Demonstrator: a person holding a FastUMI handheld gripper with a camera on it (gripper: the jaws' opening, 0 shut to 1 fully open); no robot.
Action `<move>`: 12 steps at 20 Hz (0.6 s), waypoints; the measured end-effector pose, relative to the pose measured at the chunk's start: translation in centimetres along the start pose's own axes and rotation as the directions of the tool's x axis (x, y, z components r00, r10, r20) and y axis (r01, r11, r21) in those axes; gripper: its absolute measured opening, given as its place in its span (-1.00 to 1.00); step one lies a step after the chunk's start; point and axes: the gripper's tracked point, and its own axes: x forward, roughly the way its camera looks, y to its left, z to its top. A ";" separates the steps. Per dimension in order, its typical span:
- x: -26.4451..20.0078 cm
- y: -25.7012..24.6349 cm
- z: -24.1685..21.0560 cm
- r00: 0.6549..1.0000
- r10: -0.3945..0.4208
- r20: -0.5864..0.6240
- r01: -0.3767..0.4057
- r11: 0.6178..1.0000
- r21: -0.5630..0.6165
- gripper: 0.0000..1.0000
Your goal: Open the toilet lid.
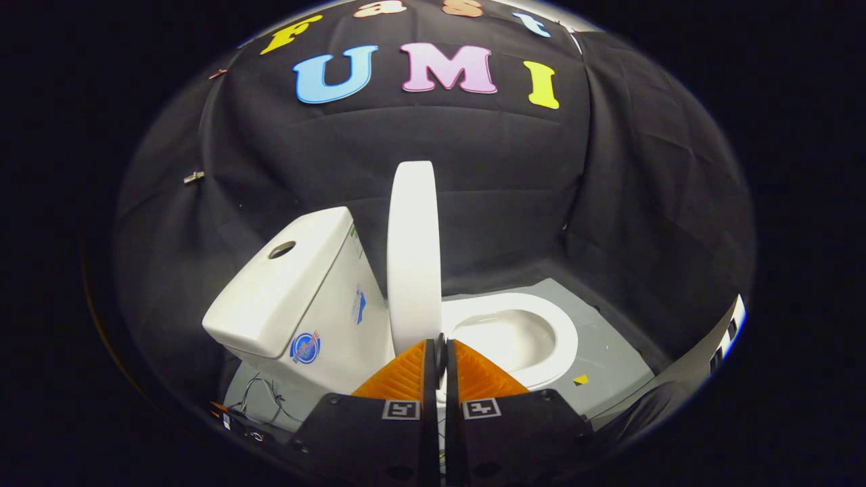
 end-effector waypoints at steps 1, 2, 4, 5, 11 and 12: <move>-0.1 0.7 0.0 1.000 0.001 0.008 -0.001 1.000 -0.015 -0.83; -0.2 1.5 -0.1 1.000 0.006 0.015 -0.005 1.000 -0.027 -0.82; -0.4 3.0 -0.3 0.999 0.018 0.028 -0.016 0.998 -0.054 -0.80; -0.4 3.7 -0.3 0.999 0.024 0.033 -0.022 0.997 -0.068 -0.80; -0.7 6.8 -0.9 0.998 0.049 0.049 -0.043 0.991 -0.125 -0.75; -0.7 7.4 -0.9 0.997 0.056 0.050 -0.048 0.989 -0.139 -0.75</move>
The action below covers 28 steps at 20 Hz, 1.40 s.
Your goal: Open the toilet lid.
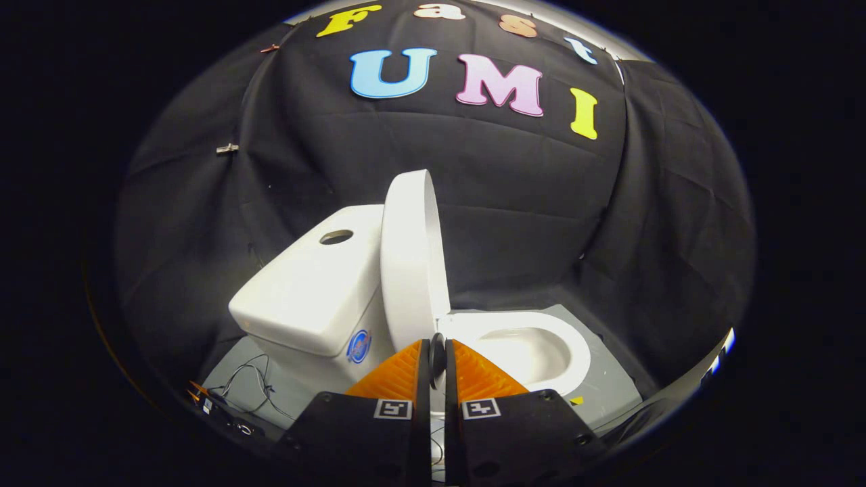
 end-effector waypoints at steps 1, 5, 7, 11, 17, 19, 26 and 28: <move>0.0 0.5 -0.1 1.000 0.007 0.000 -0.007 1.000 -0.014 -0.75; 0.0 1.6 -0.3 1.000 0.002 -0.003 -0.002 0.999 -0.039 -0.75; 0.0 1.9 -0.4 1.000 0.002 -0.005 -0.003 0.999 -0.050 -0.75; -0.1 1.9 -0.2 1.000 0.002 -0.002 -0.002 0.998 -0.061 -0.75; 0.8 2.6 -2.4 0.995 0.071 -0.069 -0.072 0.997 -0.020 0.15; 0.4 2.4 -2.3 0.994 0.084 -0.074 -0.087 0.996 -0.037 0.59; -1.0 1.5 0.6 0.996 0.084 0.032 -0.082 0.995 -0.064 0.98; -1.8 0.9 1.4 0.995 0.082 0.056 -0.078 0.994 -0.079 0.98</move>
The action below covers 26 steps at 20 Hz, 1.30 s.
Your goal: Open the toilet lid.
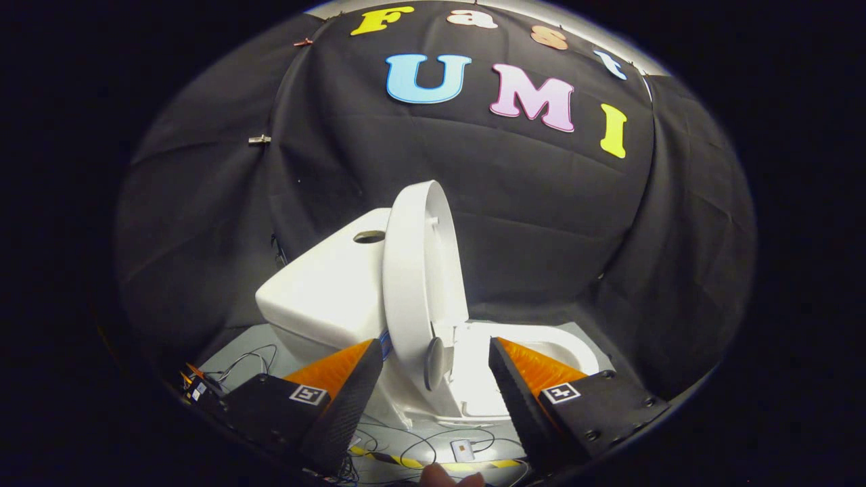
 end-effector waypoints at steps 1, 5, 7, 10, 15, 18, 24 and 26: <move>-0.4 -0.2 0.4 1.000 0.006 0.009 -0.006 1.000 0.000 0.98; -2.1 -1.4 2.8 0.997 0.031 0.070 -0.033 0.999 0.029 0.98; -2.7 -2.5 3.9 0.995 0.025 0.094 -0.028 0.999 0.038 0.98; -3.7 -4.6 5.8 0.992 0.012 0.123 -0.018 0.999 0.045 0.98; -6.2 -8.2 8.3 0.982 -0.006 0.191 -0.012 0.995 0.095 0.98; -7.4 -9.8 9.3 0.978 -0.005 0.210 -0.013 0.996 0.085 0.98; -10.1 -12.3 10.7 0.969 0.001 0.249 -0.027 0.994 0.103 0.98; -10.9 -13.7 11.1 0.966 -0.007 0.259 -0.024 0.993 0.116 0.98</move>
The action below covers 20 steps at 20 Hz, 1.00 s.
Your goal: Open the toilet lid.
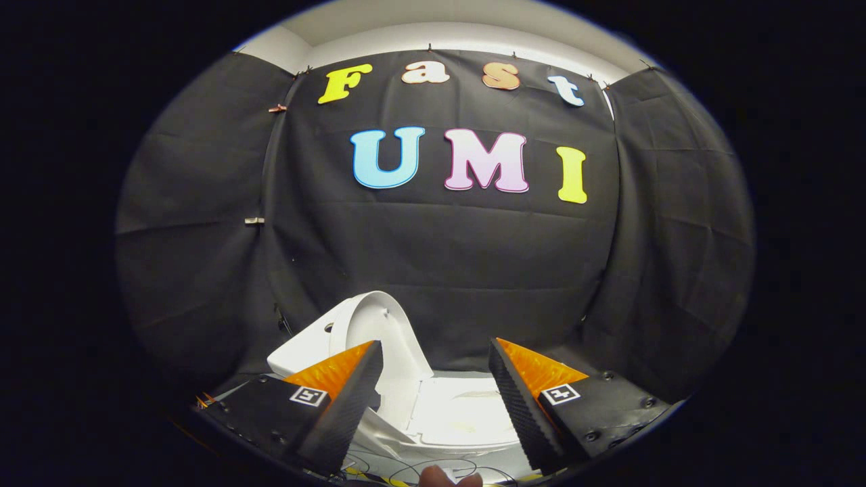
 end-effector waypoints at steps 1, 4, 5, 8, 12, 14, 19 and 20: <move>-0.5 -0.7 0.4 1.000 0.001 0.002 -0.001 1.000 0.006 0.97; -1.6 -3.0 1.9 0.999 -0.016 0.037 0.016 1.000 0.013 0.98; -2.0 -3.8 2.4 0.998 -0.027 0.050 0.027 1.000 0.012 0.97; -3.2 -6.1 3.9 0.995 -0.046 0.091 0.045 0.999 0.021 0.97; -4.8 -9.1 5.6 0.988 -0.066 0.139 0.062 0.997 0.034 0.97; -5.5 -10.6 6.4 0.984 -0.084 0.157 0.078 0.996 0.040 0.97; -7.0 -14.3 7.8 0.972 -0.130 0.198 0.124 0.991 0.042 0.96; -7.2 -15.1 8.0 0.968 -0.147 0.204 0.142 0.989 0.040 0.96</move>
